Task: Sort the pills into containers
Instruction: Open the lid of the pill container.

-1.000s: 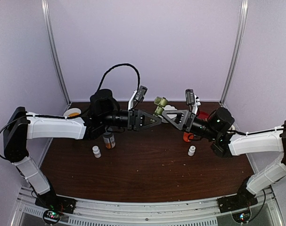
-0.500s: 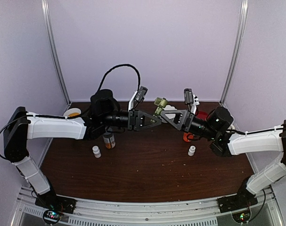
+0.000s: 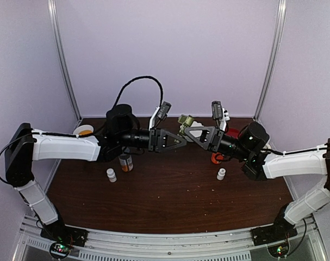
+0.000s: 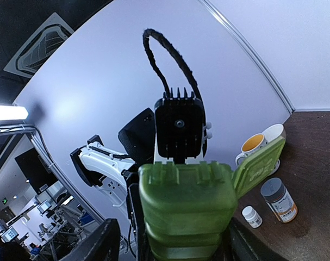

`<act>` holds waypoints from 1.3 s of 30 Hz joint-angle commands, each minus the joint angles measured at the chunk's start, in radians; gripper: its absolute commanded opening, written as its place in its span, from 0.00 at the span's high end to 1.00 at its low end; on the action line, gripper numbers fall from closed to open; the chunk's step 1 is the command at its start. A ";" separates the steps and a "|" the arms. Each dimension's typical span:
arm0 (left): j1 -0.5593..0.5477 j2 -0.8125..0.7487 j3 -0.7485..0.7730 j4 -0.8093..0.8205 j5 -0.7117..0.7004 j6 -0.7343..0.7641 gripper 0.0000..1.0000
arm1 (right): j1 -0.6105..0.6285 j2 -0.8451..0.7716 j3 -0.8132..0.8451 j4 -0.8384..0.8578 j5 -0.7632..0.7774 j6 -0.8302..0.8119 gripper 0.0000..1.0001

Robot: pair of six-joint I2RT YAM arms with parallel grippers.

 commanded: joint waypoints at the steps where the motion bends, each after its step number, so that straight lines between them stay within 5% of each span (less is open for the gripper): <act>1: 0.004 0.010 0.002 0.020 -0.015 0.017 0.71 | 0.008 -0.010 0.021 0.022 -0.013 -0.006 0.34; 8: 0.007 0.012 0.002 0.020 -0.015 0.014 0.72 | 0.009 -0.011 0.021 0.028 -0.013 -0.005 0.27; 11: 0.007 0.011 0.002 0.020 -0.017 0.012 0.72 | 0.009 -0.008 0.023 0.027 -0.013 -0.004 0.43; 14: 0.007 0.011 0.002 0.019 -0.018 0.013 0.72 | 0.008 -0.007 0.027 0.014 -0.009 -0.004 0.73; 16: 0.007 0.013 0.002 0.016 -0.018 0.015 0.73 | 0.009 -0.004 0.030 0.002 -0.006 -0.004 0.80; 17: 0.006 0.013 0.002 0.014 -0.019 0.016 0.73 | 0.009 -0.002 0.030 0.006 -0.007 -0.005 0.76; 20: 0.006 0.014 0.002 0.010 -0.018 0.018 0.73 | 0.009 0.000 0.022 0.029 -0.006 0.001 0.40; 23: 0.006 0.013 0.002 0.003 -0.022 0.025 0.73 | 0.009 0.000 0.018 0.037 -0.005 0.004 0.26; 28: 0.006 0.012 0.003 -0.008 -0.025 0.032 0.74 | 0.009 0.002 0.023 0.034 -0.008 0.004 0.34; 34: 0.006 -0.001 0.006 -0.067 -0.049 0.077 0.74 | 0.009 -0.015 0.024 -0.027 0.025 -0.013 0.17; 39: 0.005 -0.041 0.014 -0.215 -0.127 0.190 0.74 | 0.011 -0.074 0.041 -0.294 0.182 -0.112 0.34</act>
